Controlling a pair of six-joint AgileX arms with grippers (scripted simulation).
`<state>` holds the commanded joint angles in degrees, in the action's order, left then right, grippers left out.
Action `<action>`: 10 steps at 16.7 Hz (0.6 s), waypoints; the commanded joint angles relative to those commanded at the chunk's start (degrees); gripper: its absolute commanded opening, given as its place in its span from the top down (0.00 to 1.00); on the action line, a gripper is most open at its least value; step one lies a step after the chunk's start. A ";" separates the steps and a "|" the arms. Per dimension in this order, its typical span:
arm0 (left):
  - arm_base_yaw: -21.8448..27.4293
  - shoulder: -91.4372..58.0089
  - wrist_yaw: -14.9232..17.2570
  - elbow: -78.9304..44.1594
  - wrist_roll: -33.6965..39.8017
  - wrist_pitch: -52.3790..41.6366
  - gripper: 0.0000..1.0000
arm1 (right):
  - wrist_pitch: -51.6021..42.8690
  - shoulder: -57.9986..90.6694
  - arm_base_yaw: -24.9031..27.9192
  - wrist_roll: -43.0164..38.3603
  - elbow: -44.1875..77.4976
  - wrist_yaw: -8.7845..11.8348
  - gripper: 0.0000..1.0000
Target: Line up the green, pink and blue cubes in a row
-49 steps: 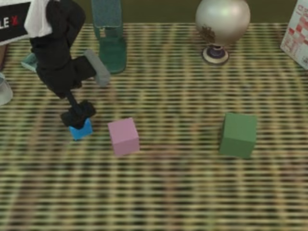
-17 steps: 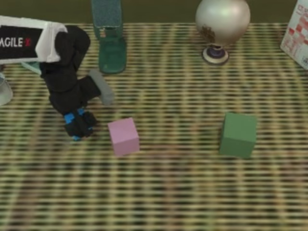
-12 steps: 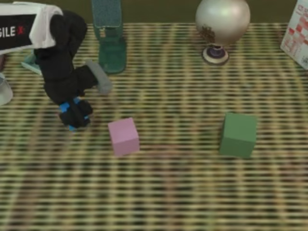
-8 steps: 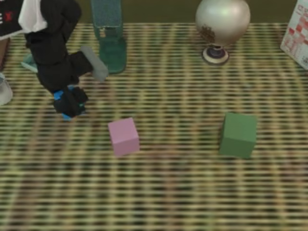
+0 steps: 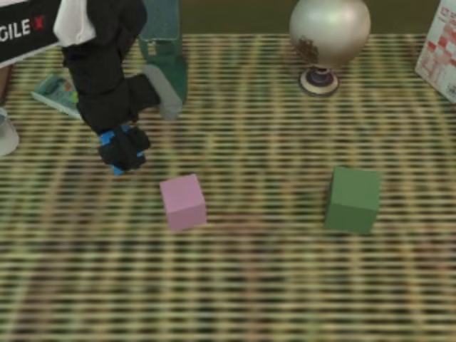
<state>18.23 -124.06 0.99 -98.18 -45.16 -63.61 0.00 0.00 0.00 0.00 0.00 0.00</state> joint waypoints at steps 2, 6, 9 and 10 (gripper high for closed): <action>4.86 -2.20 0.00 -4.07 0.76 -2.00 1.00 | 0.00 0.00 0.00 0.00 0.00 0.00 0.00; 17.03 -7.55 0.03 -14.22 3.08 -7.09 1.00 | 0.00 0.00 0.00 0.00 0.00 0.00 0.00; 26.27 -11.00 0.04 -21.38 4.94 -10.60 1.00 | 0.00 0.00 0.00 0.00 0.00 0.00 0.00; 28.86 -11.87 0.03 -23.34 5.45 -11.51 1.00 | 0.00 0.00 0.00 0.00 0.00 0.00 0.00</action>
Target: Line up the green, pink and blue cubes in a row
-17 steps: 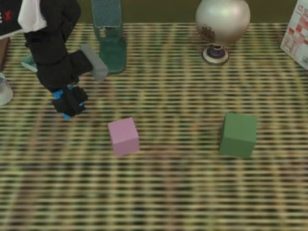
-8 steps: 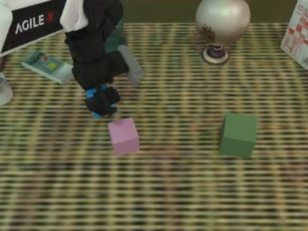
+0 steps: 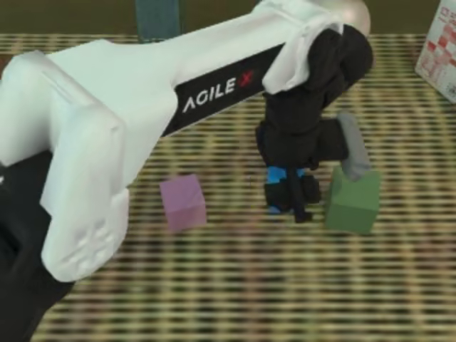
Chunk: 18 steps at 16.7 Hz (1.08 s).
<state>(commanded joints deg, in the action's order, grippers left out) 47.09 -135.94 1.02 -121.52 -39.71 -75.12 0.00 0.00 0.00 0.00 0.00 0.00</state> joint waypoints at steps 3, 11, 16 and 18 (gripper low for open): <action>4.39 -1.43 -0.05 -3.54 0.93 -1.56 1.00 | 0.00 0.00 0.00 0.00 0.00 0.00 0.00; 4.72 -2.05 -0.02 -0.39 0.76 2.42 1.00 | 0.00 0.00 0.00 0.00 0.00 0.00 0.00; 4.71 -4.11 0.01 6.64 1.11 11.41 1.00 | 0.00 0.00 0.00 0.00 0.00 0.00 0.00; 4.76 -4.27 -0.03 7.24 1.09 12.11 1.00 | 0.00 0.00 0.00 0.00 0.00 0.00 0.00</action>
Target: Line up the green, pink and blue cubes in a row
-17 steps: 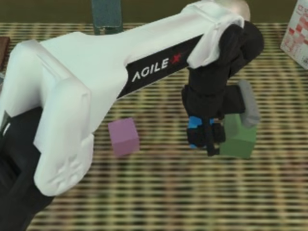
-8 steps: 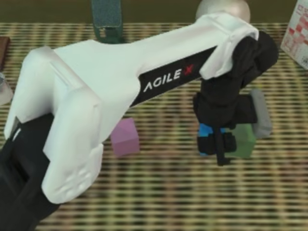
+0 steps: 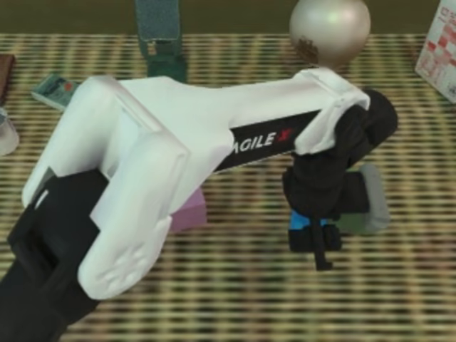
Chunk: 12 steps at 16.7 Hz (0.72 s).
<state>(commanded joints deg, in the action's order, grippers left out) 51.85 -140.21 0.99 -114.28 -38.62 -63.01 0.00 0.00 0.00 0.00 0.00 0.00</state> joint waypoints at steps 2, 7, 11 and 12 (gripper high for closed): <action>0.00 0.00 0.00 0.00 0.00 0.00 1.00 | 0.00 0.00 0.00 0.00 0.00 0.00 0.00; 0.00 0.00 0.00 0.00 0.00 0.00 0.70 | 0.00 0.00 0.00 0.00 0.00 0.00 0.00; 0.00 0.00 0.00 0.00 0.00 0.00 0.40 | 0.00 0.00 0.00 0.00 0.00 0.00 0.00; 0.00 0.00 0.00 0.00 0.00 0.00 0.32 | 0.00 0.00 0.00 0.00 0.00 0.00 0.00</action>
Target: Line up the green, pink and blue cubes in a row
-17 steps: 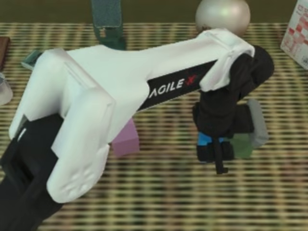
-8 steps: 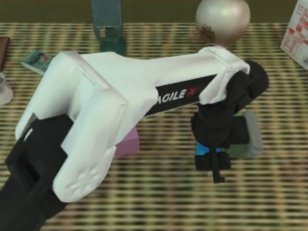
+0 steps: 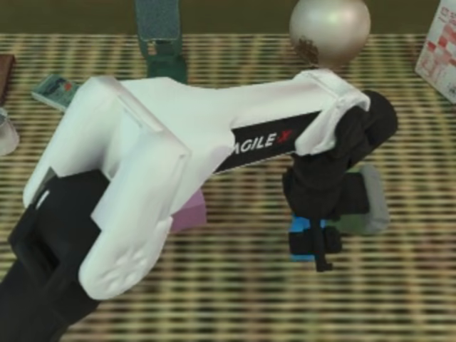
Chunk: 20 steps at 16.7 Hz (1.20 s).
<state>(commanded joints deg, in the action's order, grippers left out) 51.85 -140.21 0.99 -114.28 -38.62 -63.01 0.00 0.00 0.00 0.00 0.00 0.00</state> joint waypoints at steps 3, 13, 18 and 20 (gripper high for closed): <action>0.00 0.00 0.00 0.00 0.00 0.00 0.10 | 0.00 0.00 0.00 0.00 0.00 0.00 0.00; -0.11 0.02 0.00 -0.01 0.00 -0.01 0.00 | 0.00 0.00 0.00 0.00 0.00 0.00 0.00; -0.48 0.80 0.01 -5.72 -0.16 -6.77 0.00 | 0.00 0.00 0.00 0.00 0.00 0.00 0.00; -0.96 1.47 0.03 -9.25 -0.03 -11.37 0.00 | 0.00 0.00 0.00 0.00 0.00 0.00 0.00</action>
<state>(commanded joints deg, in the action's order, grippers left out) 50.89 -138.73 1.02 -123.53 -38.65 -74.38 0.00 0.00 0.00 0.00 0.00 0.00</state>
